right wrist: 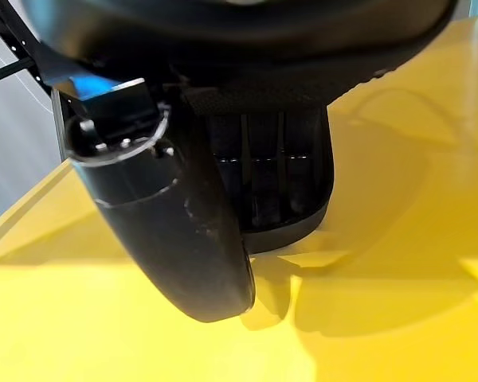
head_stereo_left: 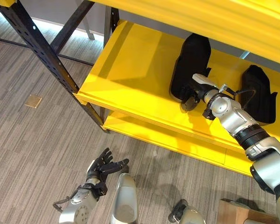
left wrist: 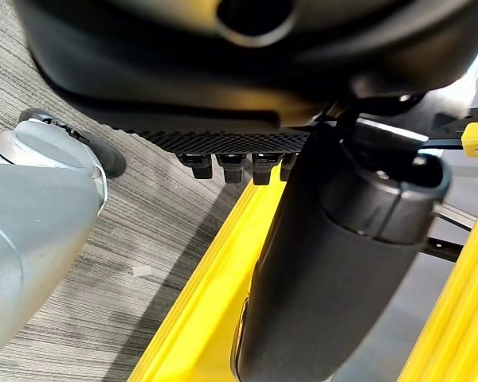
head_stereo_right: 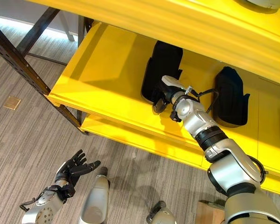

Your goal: Move parts from the plastic box to the shelf.

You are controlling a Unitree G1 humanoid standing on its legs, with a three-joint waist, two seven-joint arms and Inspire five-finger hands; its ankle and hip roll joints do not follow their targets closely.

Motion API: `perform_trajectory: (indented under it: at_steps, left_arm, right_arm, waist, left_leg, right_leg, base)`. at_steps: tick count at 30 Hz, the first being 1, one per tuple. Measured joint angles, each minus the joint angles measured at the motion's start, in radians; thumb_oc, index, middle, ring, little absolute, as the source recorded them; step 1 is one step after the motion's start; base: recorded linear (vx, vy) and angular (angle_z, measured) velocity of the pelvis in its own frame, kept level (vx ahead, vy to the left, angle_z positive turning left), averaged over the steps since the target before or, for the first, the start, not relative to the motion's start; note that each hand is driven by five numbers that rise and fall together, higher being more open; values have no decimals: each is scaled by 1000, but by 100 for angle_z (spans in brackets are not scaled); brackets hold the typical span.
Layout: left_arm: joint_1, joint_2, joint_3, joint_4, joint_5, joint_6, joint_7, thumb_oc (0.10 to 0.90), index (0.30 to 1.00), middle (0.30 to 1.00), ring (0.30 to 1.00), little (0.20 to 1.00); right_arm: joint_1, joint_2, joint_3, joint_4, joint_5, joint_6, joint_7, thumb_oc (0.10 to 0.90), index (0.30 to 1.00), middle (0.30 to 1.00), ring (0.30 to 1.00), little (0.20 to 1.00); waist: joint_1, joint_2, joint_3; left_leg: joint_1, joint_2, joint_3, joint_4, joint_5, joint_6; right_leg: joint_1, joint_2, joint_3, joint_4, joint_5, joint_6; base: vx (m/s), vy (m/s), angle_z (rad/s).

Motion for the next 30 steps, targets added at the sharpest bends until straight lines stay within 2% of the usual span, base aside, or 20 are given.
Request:
perform_trajectory:
  at_steps: [11, 12, 13, 14, 26, 30]
  left_arm:
    - [-4, 0, 0, -2, 0, -1, 0, 900, 1000, 1000, 1000, 1000]
    - [-4, 1, 0, -2, 0, -1, 0, 900, 1000, 1000, 1000, 1000]
    - [-4, 1, 0, -2, 0, -1, 0, 900, 1000, 1000, 1000, 1000]
    - [-4, 1, 0, -2, 0, -1, 0, 900, 1000, 1000, 1000, 1000]
    - [-5, 2, 0, -2, 0, -1, 0, 900, 1000, 1000, 1000, 1000]
    - [-7, 4, 1, -2, 0, -1, 0, 900, 1000, 1000, 1000, 1000]
  right_arm:
    - [-11, 3, -1, 36, 0, -7, -9, 400, 300, 300, 300, 300]
    - [-11, 3, -1, 37, 0, -7, -9, 612, 596, 596, 596, 596]
    - [-13, 6, -1, 40, 0, -7, -9, 869, 956, 956, 956, 956]
    - [-15, 7, -1, 41, 1, -7, -9, 900, 1000, 1000, 1000, 1000]
    - [-52, 36, 0, 79, 1, -1, -9, 900, 1000, 1000, 1000, 1000]
    - [-64, 40, 1, 79, 2, 0, 5, 900, 1000, 1000, 1000, 1000]
  waist:
    - [-1, 6, 13]
    - [-1, 6, 13]
    - [-1, 6, 13]
    - [-1, 6, 13]
    - [-1, 5, 13]
    - [-1, -3, 18]
  left_leg:
    - [-1, 0, 1, 2, -1, 1]
    - [-1, 0, 1, 2, -1, 1]
    - [-1, 0, 1, 2, -1, 1]
    - [-2, 0, 1, 2, -1, 1]
    - [-2, 2, 1, 3, -1, 0]
    - [-2, 12, 1, 3, 0, 0]
  right_leg:
    - [-2, -1, 3, 3, 0, 0]
    - [-3, -1, 3, 3, 0, 0]
    - [-3, -1, 3, 3, 0, 0]
    - [-4, -1, 3, 3, 0, 0]
    - [-5, 1, 6, 4, 1, -1]
    - [-5, 9, 6, 3, 1, -2]
  base:
    - [0, 0, 0]
    - [0, 0, 0]
    - [0, 0, 0]
    - [0, 0, 0]
    - [0, 0, 0]
    - [0, 0, 0]
